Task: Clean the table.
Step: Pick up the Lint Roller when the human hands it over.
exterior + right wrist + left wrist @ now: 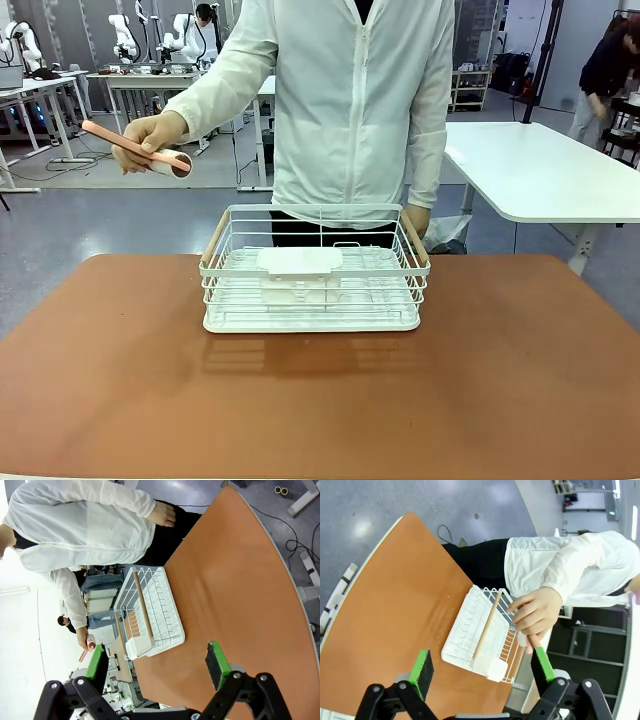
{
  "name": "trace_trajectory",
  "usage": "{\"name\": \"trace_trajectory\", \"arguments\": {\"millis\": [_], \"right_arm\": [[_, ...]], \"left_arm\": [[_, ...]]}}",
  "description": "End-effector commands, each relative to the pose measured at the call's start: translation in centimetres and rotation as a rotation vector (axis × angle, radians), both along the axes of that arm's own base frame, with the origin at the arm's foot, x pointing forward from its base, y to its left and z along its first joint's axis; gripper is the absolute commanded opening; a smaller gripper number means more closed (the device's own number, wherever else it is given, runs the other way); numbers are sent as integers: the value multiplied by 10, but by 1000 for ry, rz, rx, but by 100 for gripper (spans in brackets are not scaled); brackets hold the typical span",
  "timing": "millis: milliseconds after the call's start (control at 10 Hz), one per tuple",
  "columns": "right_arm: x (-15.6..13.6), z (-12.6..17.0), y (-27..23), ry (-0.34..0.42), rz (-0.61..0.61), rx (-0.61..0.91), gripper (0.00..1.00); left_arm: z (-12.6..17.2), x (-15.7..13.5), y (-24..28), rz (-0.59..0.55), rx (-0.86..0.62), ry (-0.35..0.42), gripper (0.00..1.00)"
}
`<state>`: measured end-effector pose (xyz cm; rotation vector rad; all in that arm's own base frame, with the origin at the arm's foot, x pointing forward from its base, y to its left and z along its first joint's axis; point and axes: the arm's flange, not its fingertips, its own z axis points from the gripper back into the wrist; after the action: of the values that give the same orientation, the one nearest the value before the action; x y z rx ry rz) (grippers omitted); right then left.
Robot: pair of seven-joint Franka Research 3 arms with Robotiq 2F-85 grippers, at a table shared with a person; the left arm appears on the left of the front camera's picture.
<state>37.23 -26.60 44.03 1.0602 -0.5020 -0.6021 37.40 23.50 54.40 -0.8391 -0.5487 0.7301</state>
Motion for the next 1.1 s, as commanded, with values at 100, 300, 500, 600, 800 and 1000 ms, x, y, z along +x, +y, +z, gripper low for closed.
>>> {"name": "trace_trajectory", "arguments": {"millis": [100, 300, 500, 600, 800, 1000], "right_arm": [[0, 2, 0, -22, 1, 8, 100], [0, 2, 0, -22, 1, 8, 100], [0, 2, 0, -22, 1, 8, 100], [0, 2, 0, -22, 1, 8, 100], [0, 2, 0, -22, 1, 8, 100], [0, 2, 0, -22, 1, 8, 100]], "left_arm": [[33, 28, -68, 88, 27, 137, 100], [34, 34, -108, 81, 51, 174, 100], [27, 36, -128, 137, 42, 173, 100], [22, 36, -136, 157, 28, 180, 100], [16, 40, -146, 146, 7, 83, 100], [11, 39, -154, 136, -38, 100, 100]]}}
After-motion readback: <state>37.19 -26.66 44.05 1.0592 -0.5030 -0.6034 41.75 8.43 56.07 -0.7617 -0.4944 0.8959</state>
